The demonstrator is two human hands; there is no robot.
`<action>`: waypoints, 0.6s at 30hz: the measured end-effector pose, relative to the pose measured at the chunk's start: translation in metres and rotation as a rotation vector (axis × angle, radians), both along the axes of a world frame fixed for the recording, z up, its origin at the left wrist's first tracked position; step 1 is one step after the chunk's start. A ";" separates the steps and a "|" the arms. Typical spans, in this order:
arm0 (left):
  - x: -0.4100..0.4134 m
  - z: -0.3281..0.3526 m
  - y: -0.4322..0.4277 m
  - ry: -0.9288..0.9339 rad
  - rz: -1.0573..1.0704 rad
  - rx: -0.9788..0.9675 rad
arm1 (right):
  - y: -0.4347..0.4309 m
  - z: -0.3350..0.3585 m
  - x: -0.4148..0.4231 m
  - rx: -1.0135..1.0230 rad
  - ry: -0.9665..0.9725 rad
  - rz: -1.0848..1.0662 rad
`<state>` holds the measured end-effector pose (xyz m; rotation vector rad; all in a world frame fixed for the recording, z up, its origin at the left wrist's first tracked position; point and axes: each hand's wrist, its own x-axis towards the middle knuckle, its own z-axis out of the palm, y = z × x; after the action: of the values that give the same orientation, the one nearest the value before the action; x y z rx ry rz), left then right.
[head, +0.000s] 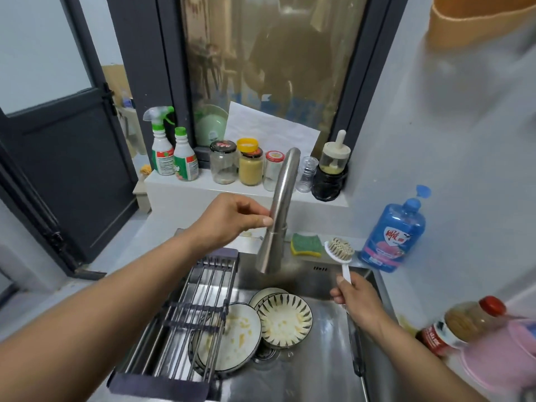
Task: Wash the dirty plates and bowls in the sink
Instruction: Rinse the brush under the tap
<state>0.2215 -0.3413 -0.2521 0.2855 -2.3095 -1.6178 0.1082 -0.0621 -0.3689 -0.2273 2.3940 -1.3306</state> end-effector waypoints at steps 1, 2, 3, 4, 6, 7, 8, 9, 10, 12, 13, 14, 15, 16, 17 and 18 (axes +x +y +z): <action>-0.010 0.000 0.011 0.001 -0.015 -0.001 | 0.004 0.000 0.000 -0.015 -0.012 -0.040; -0.021 0.000 0.022 -0.004 -0.028 -0.005 | 0.008 0.000 0.000 -0.025 -0.028 -0.075; -0.030 0.000 0.032 -0.011 -0.035 -0.015 | 0.011 0.000 0.001 -0.031 -0.041 -0.099; -0.039 -0.001 0.042 -0.013 -0.033 -0.024 | 0.013 0.000 0.003 -0.037 -0.051 -0.120; -0.060 -0.003 0.063 -0.012 -0.024 -0.038 | 0.019 0.000 0.004 -0.058 -0.059 -0.165; -0.070 -0.003 0.073 -0.014 -0.013 -0.043 | 0.020 0.000 0.004 -0.069 -0.064 -0.189; -0.079 -0.005 0.082 -0.017 0.002 -0.048 | 0.022 -0.002 0.004 -0.075 -0.074 -0.214; -0.088 -0.007 0.088 -0.022 0.019 -0.055 | 0.021 -0.005 0.003 -0.083 -0.084 -0.240; -0.097 -0.010 0.093 -0.028 0.044 -0.067 | 0.021 -0.008 0.003 -0.097 -0.099 -0.269; -0.114 -0.015 0.099 -0.046 0.087 -0.085 | 0.018 -0.014 0.001 -0.164 -0.153 -0.328; -0.120 -0.018 0.101 -0.065 0.094 -0.082 | 0.017 -0.015 0.000 -0.204 -0.187 -0.360; -0.126 -0.022 0.103 -0.080 0.090 -0.074 | 0.016 -0.016 -0.001 -0.240 -0.220 -0.392; -0.128 -0.026 0.101 -0.094 0.077 -0.066 | 0.015 -0.016 -0.001 -0.269 -0.249 -0.417; -0.129 -0.032 0.097 -0.104 0.055 -0.053 | 0.013 -0.015 -0.001 -0.295 -0.274 -0.438; -0.127 -0.039 0.089 -0.116 0.049 -0.047 | 0.011 -0.016 -0.001 -0.321 -0.299 -0.456; -0.124 -0.049 0.078 -0.131 0.075 -0.049 | 0.009 -0.019 -0.002 -0.353 -0.319 -0.470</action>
<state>0.0971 -0.2634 -0.3013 0.4744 -2.3987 -1.5469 0.1061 -0.0530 -0.3882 0.4505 1.9984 -1.8340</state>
